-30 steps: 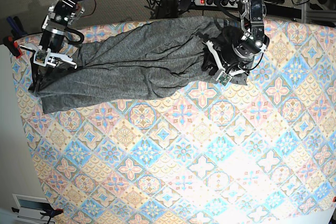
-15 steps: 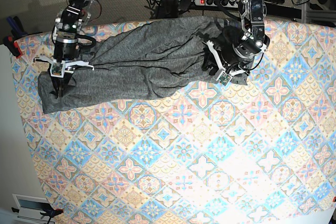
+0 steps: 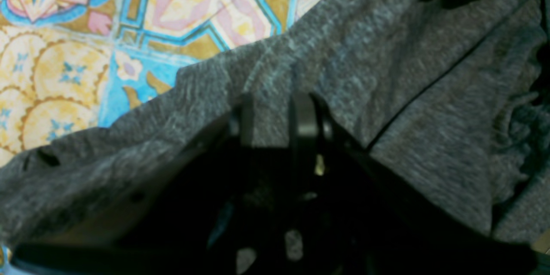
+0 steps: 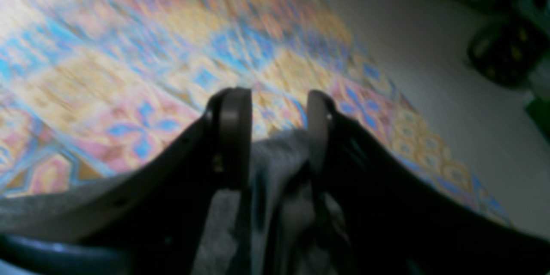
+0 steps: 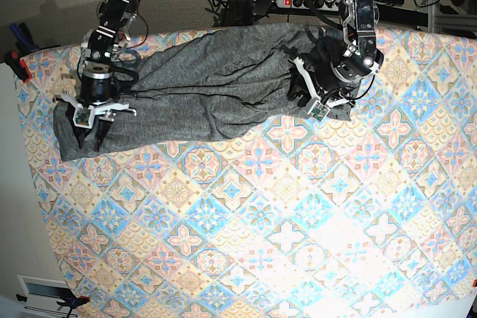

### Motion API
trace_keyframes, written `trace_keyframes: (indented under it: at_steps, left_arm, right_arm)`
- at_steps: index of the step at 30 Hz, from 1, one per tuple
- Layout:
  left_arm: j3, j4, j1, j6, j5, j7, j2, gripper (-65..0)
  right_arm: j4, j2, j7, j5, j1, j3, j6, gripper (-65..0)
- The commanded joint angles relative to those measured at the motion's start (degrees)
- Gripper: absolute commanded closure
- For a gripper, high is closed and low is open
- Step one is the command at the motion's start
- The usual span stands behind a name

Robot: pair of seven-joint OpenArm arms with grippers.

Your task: Layout the t-shirt on the table in an organized manner, then fold the t-shirt properly

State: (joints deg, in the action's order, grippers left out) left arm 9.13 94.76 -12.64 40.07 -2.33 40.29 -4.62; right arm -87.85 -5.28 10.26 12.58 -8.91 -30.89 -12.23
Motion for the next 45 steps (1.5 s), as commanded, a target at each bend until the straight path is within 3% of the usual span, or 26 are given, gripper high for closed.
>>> trace_keyframes:
  at_steps: [1, 8, 15, 19, 21, 25, 27, 35, 38, 45]
  left_arm:
    - [0.0, 1.1, 0.5, -0.1, -0.4, -0.6, -0.2, -15.1]
    - [0.0, 2.3, 0.4, -0.1, -0.6, -0.6, -0.2, -15.1]
    - [-0.1, 16.8, -0.9, -0.1, -1.1, -0.8, 0.0, -15.4]
    - [-0.1, 21.6, -0.8, -0.1, -1.1, -0.6, 0.1, -15.4]
    - [-0.1, 21.9, -0.8, -0.1, -1.1, -0.6, 0.1, -15.4]
    - [-0.1, 21.9, -1.4, -0.1, -1.1, -0.6, 0.1, -15.4]
    - [-0.1, 21.9, -1.7, -0.1, -1.1, -0.6, 0.1, -15.4]
    - [-0.1, 21.9, -1.9, -0.1, -1.1, -0.6, 0.0, -15.5]
    - [-0.1, 21.9, -1.9, -0.1, -1.1, -0.6, 0.1, -15.5]
    - [-0.1, 22.0, -1.9, -0.1, -1.1, -0.6, -0.1, -15.5]
  right_arm:
    - [-0.9, 0.3, 0.8, -0.5, -0.4, -0.3, 0.4, -20.6]
    - [-4.9, 0.3, 0.4, -0.4, 0.0, -0.5, -2.6, -27.0]
    - [-4.9, 0.3, 0.2, -0.5, 0.1, -4.0, -2.7, -37.0]
    - [-5.8, 0.3, -5.6, -0.9, 0.2, -5.5, -2.7, -39.0]
    - [-6.6, 0.3, -9.1, -4.0, 1.6, -8.6, -2.9, -39.0]
    - [-8.4, 0.9, -19.9, -15.6, 5.1, -15.7, -10.1, -39.0]
    - [-8.8, 2.0, -25.7, -19.7, 6.7, -18.8, -11.8, -39.0]
    - [-9.6, 3.8, -39.7, -33.5, 7.8, -24.3, -12.4, -39.0]
    - [-9.6, 3.8, -42.0, -37.4, 7.7, -24.3, -12.4, -39.0]
    - [-7.8, 3.8, -42.0, -37.9, 8.0, -24.2, -12.4, -39.0]
